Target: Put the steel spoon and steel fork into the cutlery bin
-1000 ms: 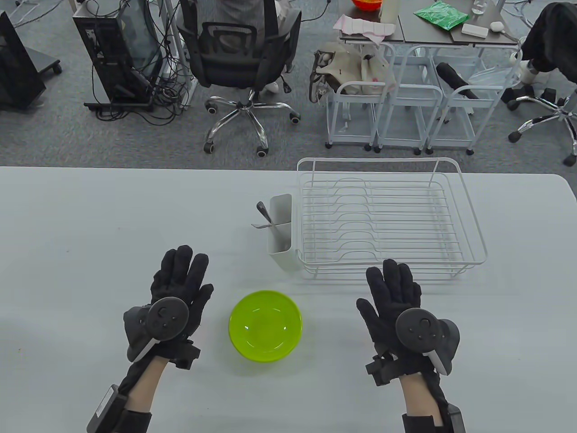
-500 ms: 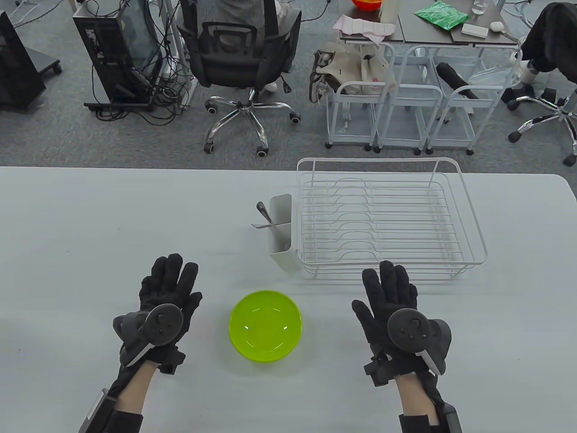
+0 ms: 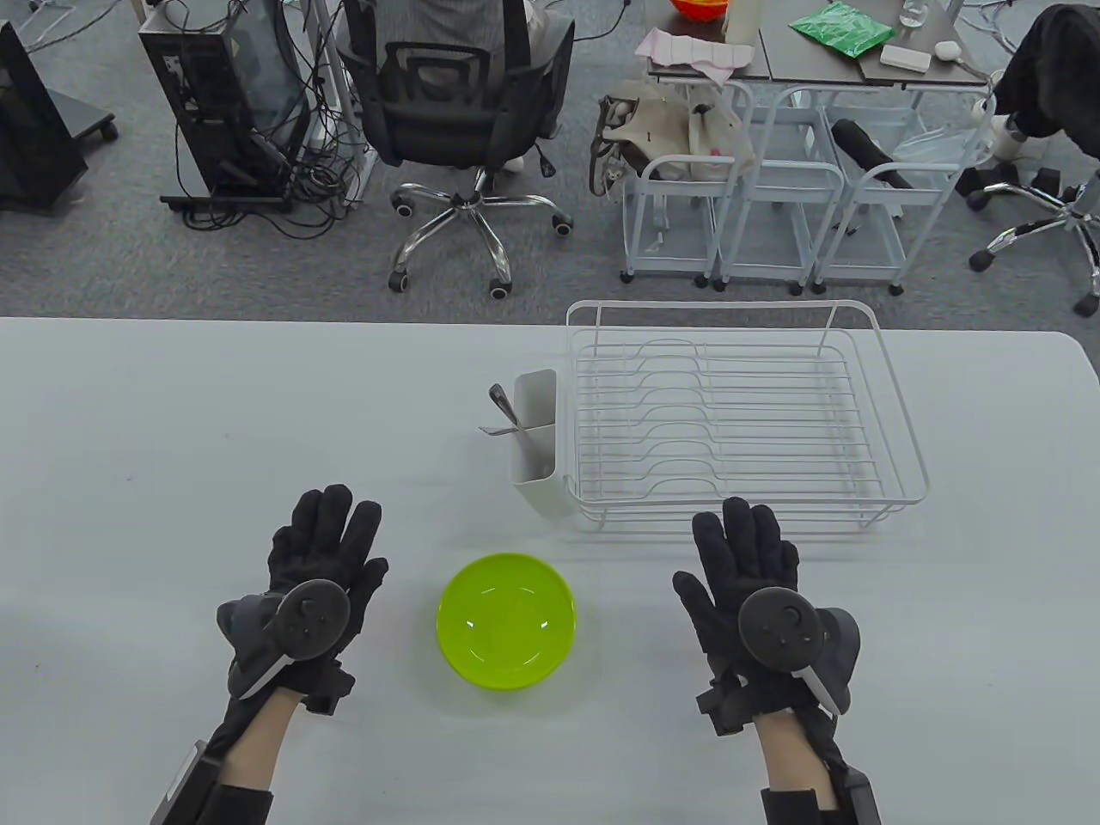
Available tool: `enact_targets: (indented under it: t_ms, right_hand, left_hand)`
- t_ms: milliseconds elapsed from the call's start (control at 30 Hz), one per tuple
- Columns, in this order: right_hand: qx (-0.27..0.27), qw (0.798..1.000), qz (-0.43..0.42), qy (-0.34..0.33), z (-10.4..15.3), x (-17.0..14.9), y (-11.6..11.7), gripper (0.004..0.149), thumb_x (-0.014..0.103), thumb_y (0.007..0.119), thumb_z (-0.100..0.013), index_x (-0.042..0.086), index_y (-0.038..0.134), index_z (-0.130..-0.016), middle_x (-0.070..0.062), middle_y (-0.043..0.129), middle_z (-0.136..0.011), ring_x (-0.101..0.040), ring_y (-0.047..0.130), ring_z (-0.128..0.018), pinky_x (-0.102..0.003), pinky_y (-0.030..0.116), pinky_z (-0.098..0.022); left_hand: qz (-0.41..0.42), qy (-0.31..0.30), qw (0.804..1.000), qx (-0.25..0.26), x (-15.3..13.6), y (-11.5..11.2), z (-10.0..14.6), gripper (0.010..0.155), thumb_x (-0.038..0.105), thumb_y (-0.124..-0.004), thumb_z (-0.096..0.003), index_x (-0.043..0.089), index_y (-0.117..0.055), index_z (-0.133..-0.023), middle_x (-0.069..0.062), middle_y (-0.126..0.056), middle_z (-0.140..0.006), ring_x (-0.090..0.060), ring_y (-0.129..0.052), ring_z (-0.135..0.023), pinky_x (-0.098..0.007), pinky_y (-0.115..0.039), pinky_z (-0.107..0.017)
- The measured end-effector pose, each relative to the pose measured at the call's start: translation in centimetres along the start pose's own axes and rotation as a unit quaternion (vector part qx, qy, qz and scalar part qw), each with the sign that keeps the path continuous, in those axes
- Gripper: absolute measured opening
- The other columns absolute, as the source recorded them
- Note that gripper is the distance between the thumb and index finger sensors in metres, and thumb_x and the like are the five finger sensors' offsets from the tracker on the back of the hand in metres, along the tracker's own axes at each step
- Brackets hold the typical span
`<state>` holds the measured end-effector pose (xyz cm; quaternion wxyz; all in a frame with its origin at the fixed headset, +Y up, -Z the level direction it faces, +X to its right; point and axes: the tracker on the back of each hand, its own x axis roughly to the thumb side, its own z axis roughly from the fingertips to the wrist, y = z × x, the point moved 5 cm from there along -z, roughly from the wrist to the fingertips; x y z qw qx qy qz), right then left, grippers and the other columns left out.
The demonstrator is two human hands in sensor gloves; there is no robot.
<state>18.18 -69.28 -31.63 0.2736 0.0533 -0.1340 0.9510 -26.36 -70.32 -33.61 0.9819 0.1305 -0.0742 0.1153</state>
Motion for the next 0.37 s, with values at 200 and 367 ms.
enact_targets:
  t_ms: [200, 367]
  right_hand:
    - [0.005, 1.000, -0.001, -0.001, -0.02, 0.05, 0.13, 0.069, 0.051, 0.064, -0.051, 0.022, 0.050, -0.112, -0.007, 0.028, -0.118, -0.036, 0.016, -0.110, -0.062, 0.023, -0.072]
    - [0.006, 1.000, -0.002, 0.002, -0.02, -0.07, 0.09, 0.069, 0.051, 0.064, -0.051, 0.021, 0.050, -0.112, -0.008, 0.029, -0.118, -0.036, 0.017, -0.110, -0.062, 0.023, -0.072]
  left_hand:
    - [0.007, -0.003, 1.000, -0.003, 0.03, -0.12, 0.00, 0.062, 0.053, -0.057, -0.0549, 0.037, -0.051, -0.114, -0.006, -0.043, -0.129, -0.036, -0.043, -0.118, -0.062, -0.049, -0.080]
    - [0.010, -0.004, 1.000, -0.006, 0.12, -0.13, 0.01, 0.062, 0.053, -0.056, -0.0549, 0.037, -0.051, -0.115, -0.006, -0.044, -0.129, -0.037, -0.044, -0.118, -0.062, -0.049, -0.080]
